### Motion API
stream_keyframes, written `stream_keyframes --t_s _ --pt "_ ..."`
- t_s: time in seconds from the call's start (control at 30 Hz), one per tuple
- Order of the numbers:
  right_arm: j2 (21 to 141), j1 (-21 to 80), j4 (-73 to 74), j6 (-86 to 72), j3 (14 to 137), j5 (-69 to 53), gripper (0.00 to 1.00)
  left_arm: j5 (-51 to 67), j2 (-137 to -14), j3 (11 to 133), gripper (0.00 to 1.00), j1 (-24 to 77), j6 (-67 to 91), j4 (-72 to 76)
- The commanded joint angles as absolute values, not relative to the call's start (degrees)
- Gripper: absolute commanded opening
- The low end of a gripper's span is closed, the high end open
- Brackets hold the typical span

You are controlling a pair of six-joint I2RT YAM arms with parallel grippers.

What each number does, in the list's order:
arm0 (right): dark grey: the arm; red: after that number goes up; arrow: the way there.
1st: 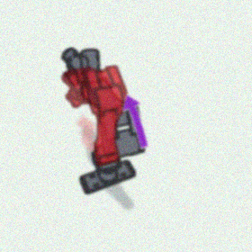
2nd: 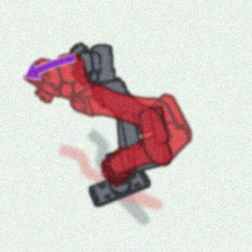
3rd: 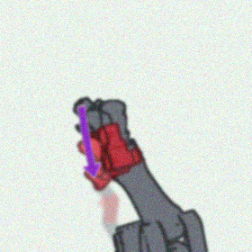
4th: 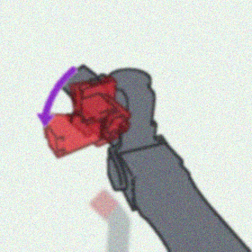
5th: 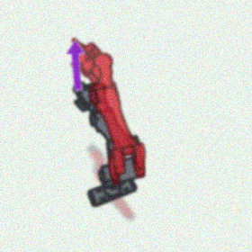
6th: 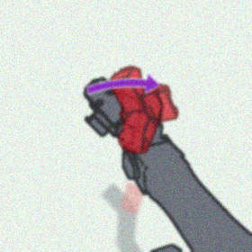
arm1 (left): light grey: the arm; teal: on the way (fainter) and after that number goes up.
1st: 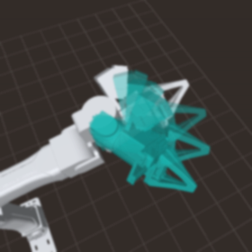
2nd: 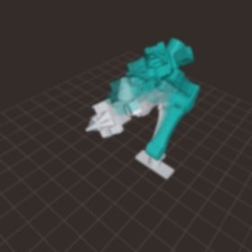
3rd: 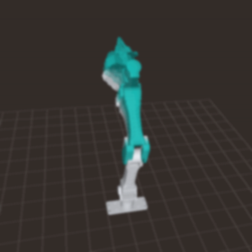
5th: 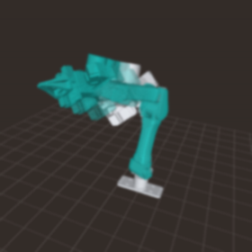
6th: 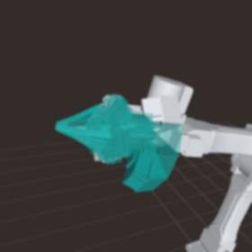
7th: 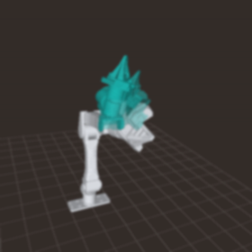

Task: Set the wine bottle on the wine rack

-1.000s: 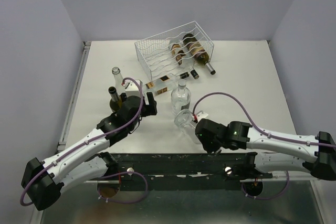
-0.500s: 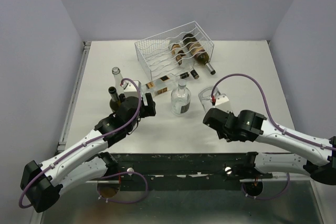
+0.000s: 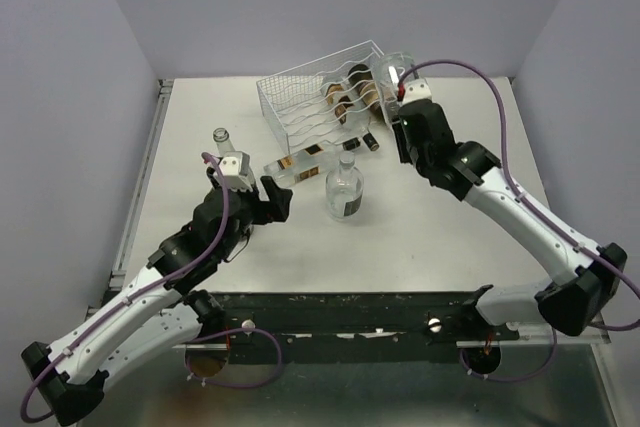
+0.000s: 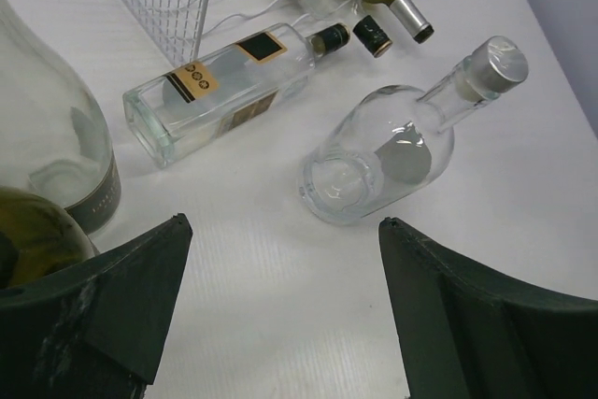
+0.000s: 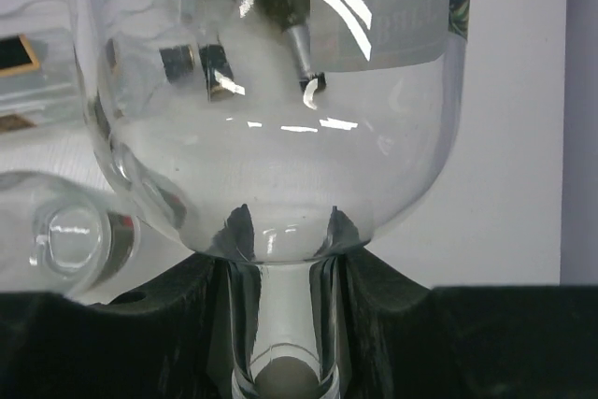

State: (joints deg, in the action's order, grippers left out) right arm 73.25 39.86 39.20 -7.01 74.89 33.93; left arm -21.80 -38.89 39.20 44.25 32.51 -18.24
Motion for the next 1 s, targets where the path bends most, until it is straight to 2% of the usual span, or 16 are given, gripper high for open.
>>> stream_keyframes --t_s 0.0,0.43,0.63,0.97 --pt "80.04 34.11 16.89 3.86 82.87 27.09 0.01 -19.16 -35.25 40.08 0.93 44.03 31.12 -20.91" --pt "111.78 22.51 17.41 7.65 114.24 16.18 0.01 -16.79 -29.62 41.05 0.93 44.03 30.23 -26.45" --pt "118.12 20.13 12.74 10.98 118.81 11.52 0.01 -16.87 -29.44 39.29 0.93 44.12 31.99 -27.25" --pt "126.12 19.77 17.66 15.03 126.3 10.28 0.01 -17.14 -29.62 38.76 0.93 44.12 31.91 -27.6"
